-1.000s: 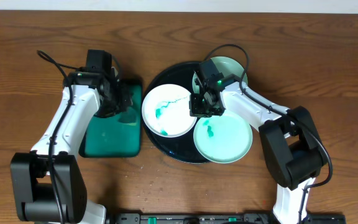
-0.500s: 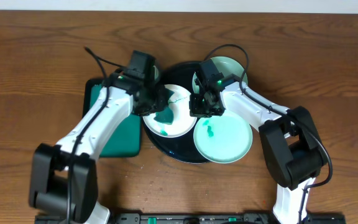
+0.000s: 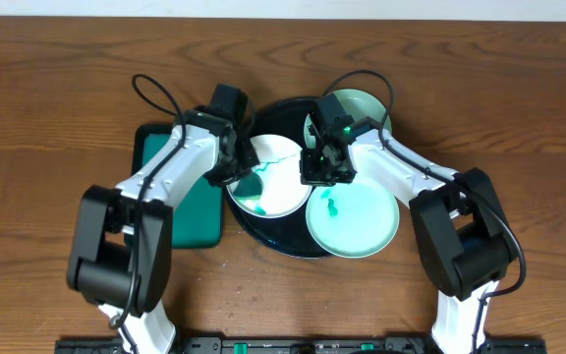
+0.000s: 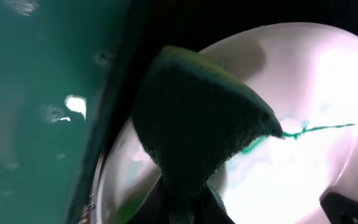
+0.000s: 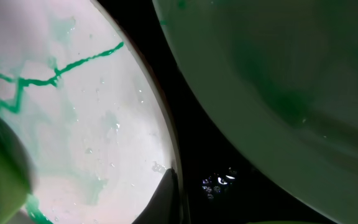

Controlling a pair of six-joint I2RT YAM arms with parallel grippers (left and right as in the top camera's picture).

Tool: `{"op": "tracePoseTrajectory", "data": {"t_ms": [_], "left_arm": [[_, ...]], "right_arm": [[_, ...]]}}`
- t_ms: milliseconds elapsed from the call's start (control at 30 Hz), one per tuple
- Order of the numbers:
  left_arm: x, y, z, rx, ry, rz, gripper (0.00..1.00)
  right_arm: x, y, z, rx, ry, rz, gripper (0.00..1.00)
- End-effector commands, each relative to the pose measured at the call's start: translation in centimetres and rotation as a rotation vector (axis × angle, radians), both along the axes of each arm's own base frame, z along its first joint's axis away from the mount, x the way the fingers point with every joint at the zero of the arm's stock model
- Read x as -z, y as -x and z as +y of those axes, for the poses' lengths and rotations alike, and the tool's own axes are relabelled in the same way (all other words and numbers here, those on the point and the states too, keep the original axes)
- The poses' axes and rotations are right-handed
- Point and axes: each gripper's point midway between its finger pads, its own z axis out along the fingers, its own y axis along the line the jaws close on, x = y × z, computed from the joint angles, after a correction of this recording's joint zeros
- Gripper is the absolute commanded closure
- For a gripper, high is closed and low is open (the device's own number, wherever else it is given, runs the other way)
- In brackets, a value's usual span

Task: Clean dirty plates on tray and stack at the side
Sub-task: 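Scrub the white plate with the sponge while the right gripper holds it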

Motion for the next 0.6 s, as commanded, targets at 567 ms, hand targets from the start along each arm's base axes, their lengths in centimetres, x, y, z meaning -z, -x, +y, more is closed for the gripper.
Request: {"op": "tracePoseTrajectory", "data": {"t_ms": [567], "left_arm": [[4.8,2.5,-10.1,0.22,0.263,0.107,0.93]], "right_arm": [[1.4,1.3,-0.2,-0.018,0.028,0.052,0.99]]}}
